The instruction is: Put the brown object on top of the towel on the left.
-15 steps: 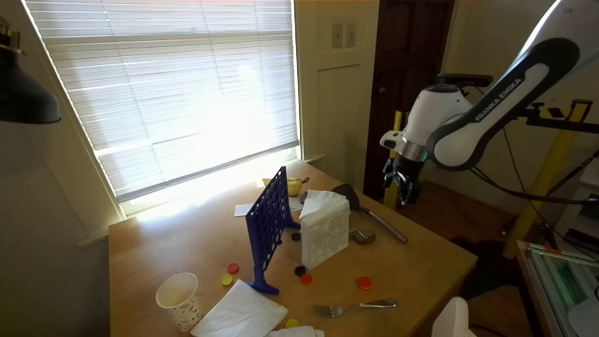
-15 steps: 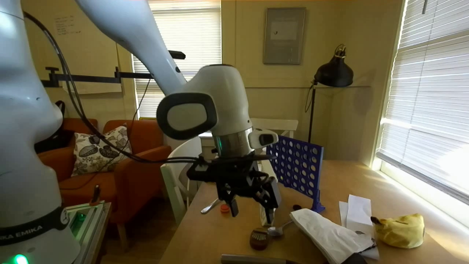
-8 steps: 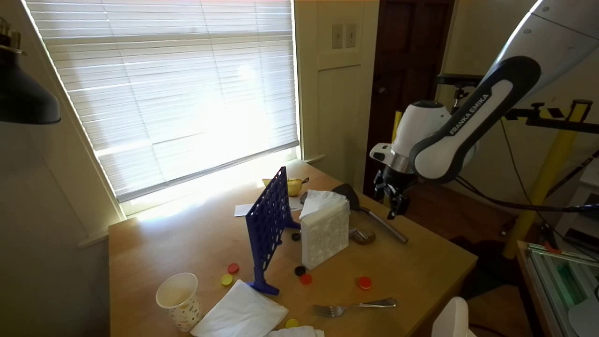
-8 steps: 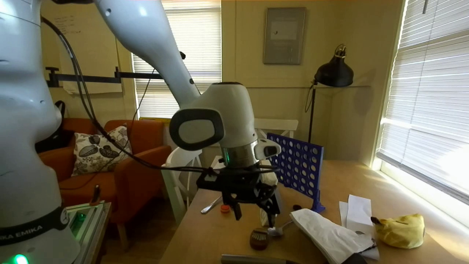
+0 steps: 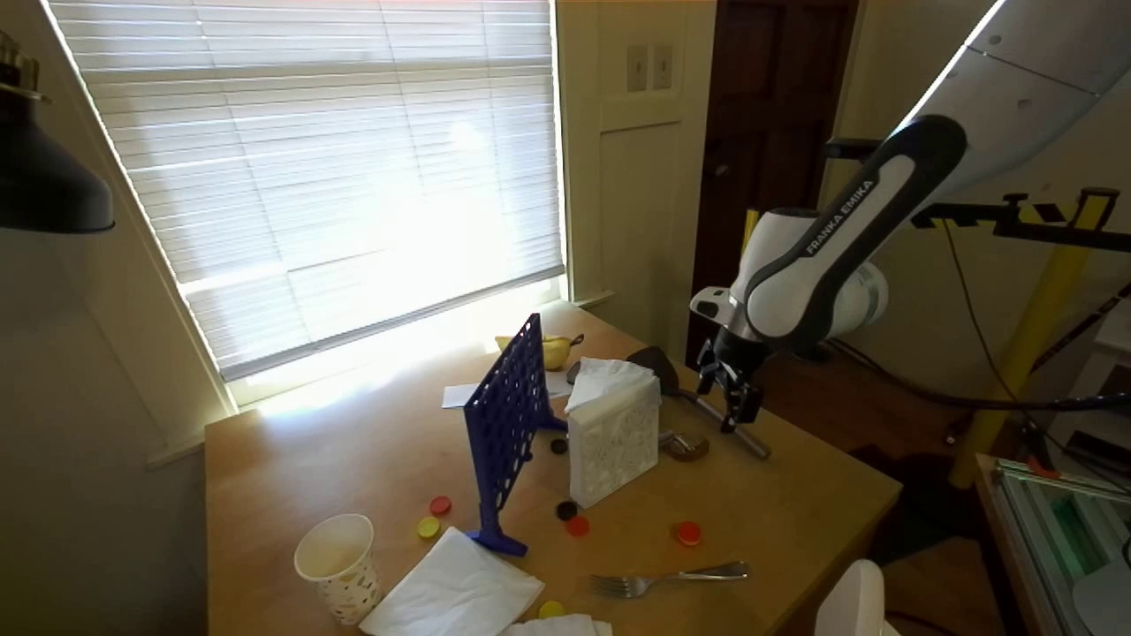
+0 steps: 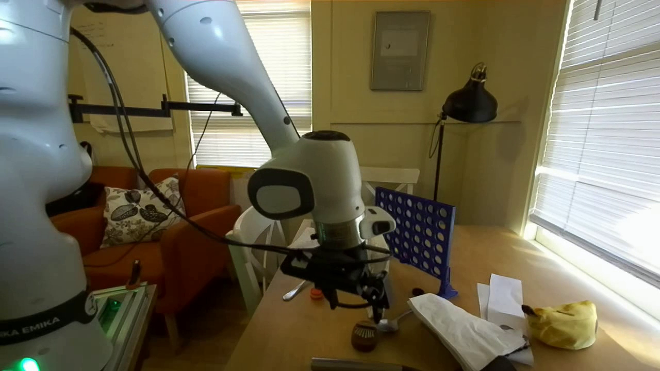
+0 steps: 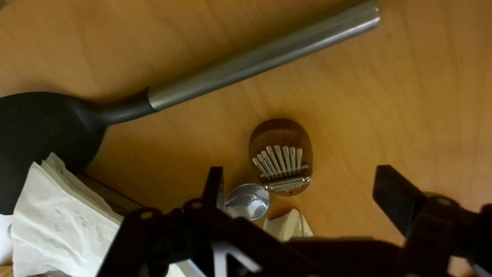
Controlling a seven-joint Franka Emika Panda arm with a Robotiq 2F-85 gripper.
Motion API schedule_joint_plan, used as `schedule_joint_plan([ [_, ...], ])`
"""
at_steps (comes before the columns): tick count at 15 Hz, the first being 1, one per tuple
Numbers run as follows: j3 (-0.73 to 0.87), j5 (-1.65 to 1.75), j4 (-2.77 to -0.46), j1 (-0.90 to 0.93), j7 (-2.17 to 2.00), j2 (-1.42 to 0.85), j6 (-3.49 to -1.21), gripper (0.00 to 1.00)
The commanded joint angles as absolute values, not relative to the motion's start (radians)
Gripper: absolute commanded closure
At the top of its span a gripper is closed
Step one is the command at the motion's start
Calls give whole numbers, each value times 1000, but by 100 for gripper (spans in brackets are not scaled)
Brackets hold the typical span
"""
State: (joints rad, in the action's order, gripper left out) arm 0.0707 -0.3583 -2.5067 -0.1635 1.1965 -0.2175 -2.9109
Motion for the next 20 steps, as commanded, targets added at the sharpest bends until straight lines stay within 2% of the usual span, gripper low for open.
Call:
schedule_joint_plan([
  [1, -9, -454, -2434, -246, 1355, -321, -2926, 0],
  [16, -280, -484, -2305, -505, 1523, -531, -3043, 0],
  [17, -300, -483, -2301, -525, 1527, -533, -3033, 6],
  [19, -305, -468, -2302, -533, 1515, -531, -3016, 30],
  [20, -297, -460, -2306, -527, 1504, -524, -3003, 32],
])
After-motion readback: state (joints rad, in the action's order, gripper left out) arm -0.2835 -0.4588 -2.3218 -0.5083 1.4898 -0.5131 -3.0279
